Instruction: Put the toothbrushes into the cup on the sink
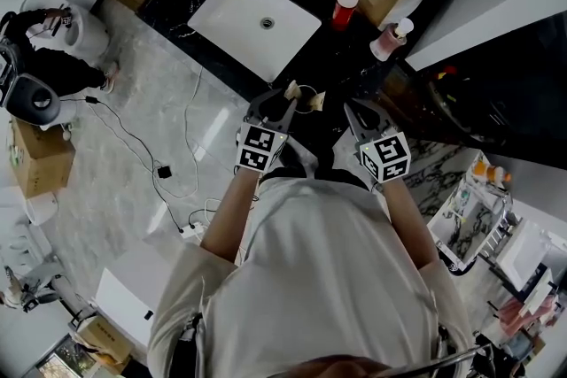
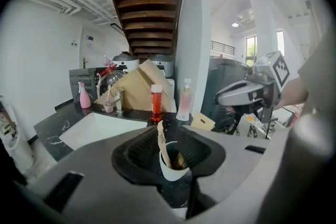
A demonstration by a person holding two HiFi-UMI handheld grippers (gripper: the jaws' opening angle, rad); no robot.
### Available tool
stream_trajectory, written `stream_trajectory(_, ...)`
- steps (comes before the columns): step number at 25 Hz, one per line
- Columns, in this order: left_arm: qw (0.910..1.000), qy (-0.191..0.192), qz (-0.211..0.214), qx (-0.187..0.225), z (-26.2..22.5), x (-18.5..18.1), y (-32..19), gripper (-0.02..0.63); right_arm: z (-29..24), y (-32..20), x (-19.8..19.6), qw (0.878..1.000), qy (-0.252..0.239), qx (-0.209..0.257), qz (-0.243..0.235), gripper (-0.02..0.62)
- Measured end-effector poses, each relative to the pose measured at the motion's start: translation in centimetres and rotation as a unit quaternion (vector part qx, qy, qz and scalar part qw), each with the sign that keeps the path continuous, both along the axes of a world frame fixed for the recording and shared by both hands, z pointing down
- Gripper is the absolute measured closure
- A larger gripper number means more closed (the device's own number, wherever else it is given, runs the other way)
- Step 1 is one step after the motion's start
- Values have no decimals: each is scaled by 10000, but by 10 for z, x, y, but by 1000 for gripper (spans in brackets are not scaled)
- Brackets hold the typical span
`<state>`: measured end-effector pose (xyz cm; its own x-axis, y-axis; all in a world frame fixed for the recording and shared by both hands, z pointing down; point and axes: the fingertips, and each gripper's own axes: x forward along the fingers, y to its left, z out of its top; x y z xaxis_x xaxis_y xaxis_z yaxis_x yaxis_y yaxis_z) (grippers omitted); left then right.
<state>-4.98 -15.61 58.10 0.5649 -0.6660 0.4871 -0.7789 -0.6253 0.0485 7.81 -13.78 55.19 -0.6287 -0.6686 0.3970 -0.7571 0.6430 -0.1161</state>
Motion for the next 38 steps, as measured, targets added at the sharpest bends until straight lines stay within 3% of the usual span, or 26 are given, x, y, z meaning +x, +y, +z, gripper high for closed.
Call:
stream_trajectory(17, 9984, 391, -343, 241, -50, -27, 2, 510, -36, -12, -5, 9995, -149, 275, -72, 555)
stream_trajectory(32, 9939, 696, -641, 573, -99, -46, 13, 587, -70, -14, -5, 9980, -339, 509, -129, 555)
stream_trajectory(38, 9923, 837, -666, 619, -103, -50, 18, 598, -77, -13, -4, 9967, -685, 395, -178, 555)
